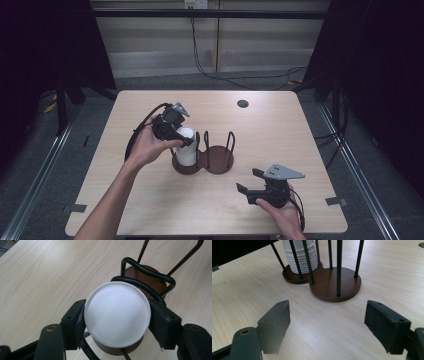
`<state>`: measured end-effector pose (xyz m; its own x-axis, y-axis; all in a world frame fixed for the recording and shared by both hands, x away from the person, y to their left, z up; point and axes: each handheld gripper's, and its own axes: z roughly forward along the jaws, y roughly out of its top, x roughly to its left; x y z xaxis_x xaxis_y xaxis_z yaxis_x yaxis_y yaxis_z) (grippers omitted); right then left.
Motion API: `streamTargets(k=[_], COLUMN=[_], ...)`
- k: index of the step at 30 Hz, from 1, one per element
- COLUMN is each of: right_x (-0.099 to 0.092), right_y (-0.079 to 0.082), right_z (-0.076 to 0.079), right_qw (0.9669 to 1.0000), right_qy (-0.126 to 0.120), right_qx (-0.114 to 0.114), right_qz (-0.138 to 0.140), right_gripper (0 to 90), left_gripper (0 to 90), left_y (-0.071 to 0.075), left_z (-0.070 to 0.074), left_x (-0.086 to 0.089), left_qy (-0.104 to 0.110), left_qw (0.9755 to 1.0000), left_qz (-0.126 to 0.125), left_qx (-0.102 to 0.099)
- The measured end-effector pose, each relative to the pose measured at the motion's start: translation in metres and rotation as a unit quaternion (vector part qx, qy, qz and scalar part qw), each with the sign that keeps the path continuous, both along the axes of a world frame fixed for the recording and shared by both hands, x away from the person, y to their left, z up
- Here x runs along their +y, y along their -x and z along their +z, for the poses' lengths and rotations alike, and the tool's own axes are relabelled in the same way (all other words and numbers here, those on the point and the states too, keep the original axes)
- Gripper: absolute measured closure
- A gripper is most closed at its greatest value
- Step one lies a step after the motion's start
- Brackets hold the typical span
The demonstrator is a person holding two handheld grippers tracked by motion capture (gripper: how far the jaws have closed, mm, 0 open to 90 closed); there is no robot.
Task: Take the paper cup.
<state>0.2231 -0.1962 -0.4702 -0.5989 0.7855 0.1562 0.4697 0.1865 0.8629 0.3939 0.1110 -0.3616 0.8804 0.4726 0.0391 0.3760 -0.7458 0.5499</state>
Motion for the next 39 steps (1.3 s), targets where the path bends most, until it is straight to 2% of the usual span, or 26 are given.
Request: streamTargets(k=[5, 6, 9, 17, 20, 22, 31, 39], right_x=[0.000, 0.000, 0.001, 0.001, 0.002, 0.002, 0.003, 0.004], right_y=[0.001, 0.001, 0.000, 0.000, 0.000, 0.000, -0.001, -0.001], right_z=[0.001, 0.000, 0.000, 0.000, 0.000, 0.000, -0.001, -0.001], right_qw=[1.0000, 1.0000, 1.0000, 1.0000, 1.0000, 1.0000, 1.0000, 1.0000], right_qy=[-0.003, -0.002, -0.002, -0.003, -0.004, -0.003, -0.003, -0.004], right_qx=[-0.002, -0.003, -0.001, 0.000, 0.000, 0.000, 0.003, 0.003], right_qz=[-0.003, -0.001, -0.001, -0.001, 0.002, 0.003, 0.002, 0.001], right_gripper=[20.1, 20.1, 20.1, 20.1, 20.0, 20.0, 19.8, 19.5], left_gripper=[35.7, 35.8, 36.0, 36.3, 36.5, 36.6, 36.8, 36.9], left_y=[0.003, 0.004, 0.006, 0.008, 0.007, 0.008, 0.009, 0.013], left_z=[0.003, 0.004, 0.006, 0.015, 0.014, 0.015, 0.023, 0.033], left_x=[0.001, 0.001, -0.001, 0.003, 0.002, 0.003, 0.010, 0.019], left_qy=[0.013, 0.007, 0.007, 0.021, 0.020, 0.019, 0.039, 0.063], left_qw=[0.9998, 0.9999, 0.9998, 0.9995, 0.9996, 0.9995, 0.9989, 0.9972], left_qz=[0.012, 0.010, 0.011, 0.020, 0.018, 0.020, 0.024, 0.033], left_qx=[-0.004, -0.006, -0.016, -0.015, -0.011, -0.015, -0.010, -0.022])
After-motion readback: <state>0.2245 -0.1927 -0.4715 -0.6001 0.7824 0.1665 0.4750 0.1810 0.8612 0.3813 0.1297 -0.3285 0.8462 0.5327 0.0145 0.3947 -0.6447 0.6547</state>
